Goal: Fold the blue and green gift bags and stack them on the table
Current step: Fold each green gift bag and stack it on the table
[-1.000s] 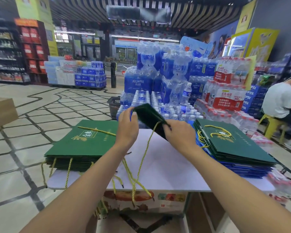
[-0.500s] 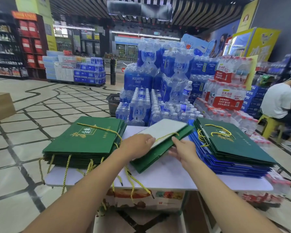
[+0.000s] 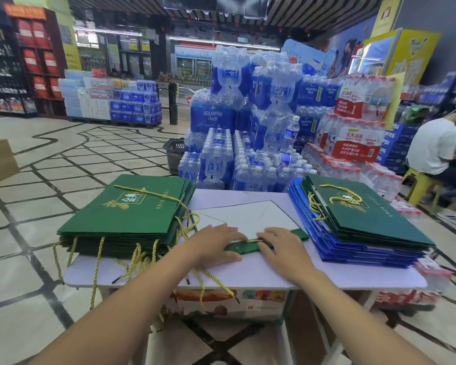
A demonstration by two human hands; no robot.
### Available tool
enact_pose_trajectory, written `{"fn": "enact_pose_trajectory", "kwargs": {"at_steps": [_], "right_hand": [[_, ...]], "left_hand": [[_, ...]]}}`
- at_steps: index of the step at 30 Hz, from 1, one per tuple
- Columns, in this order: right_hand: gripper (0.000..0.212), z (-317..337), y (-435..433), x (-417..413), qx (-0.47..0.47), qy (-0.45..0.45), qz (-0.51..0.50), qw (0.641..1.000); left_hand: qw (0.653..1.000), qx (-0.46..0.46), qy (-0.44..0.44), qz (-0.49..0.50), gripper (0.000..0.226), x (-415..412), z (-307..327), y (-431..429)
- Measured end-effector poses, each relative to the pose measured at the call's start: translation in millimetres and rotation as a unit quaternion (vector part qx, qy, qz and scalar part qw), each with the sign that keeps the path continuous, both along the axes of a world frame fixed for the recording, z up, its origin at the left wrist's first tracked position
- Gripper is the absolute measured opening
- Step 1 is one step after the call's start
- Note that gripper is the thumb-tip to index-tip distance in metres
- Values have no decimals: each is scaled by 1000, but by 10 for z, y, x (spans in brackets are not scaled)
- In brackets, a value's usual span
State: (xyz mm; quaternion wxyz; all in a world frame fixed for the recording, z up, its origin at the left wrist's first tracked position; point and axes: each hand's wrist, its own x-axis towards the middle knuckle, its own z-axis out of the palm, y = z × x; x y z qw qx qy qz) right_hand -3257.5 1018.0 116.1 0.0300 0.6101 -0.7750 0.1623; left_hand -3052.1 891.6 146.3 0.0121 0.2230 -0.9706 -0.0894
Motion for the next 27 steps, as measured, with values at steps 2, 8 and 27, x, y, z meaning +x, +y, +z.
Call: {"fn": "enact_pose_trajectory", "kwargs": {"at_steps": [2, 8, 27], "right_hand": [[47, -41, 23, -18, -16, 19, -11, 1000], [18, 11, 63, -33, -123, -200, -42, 971], [23, 39, -265, 307, -173, -36, 70, 982]], "left_hand": [[1000, 0, 11, -1, 55, 0, 11, -51], [993, -22, 78, 81, 59, 63, -131, -127], [977, 65, 172, 108, 61, 132, -208, 72]]}}
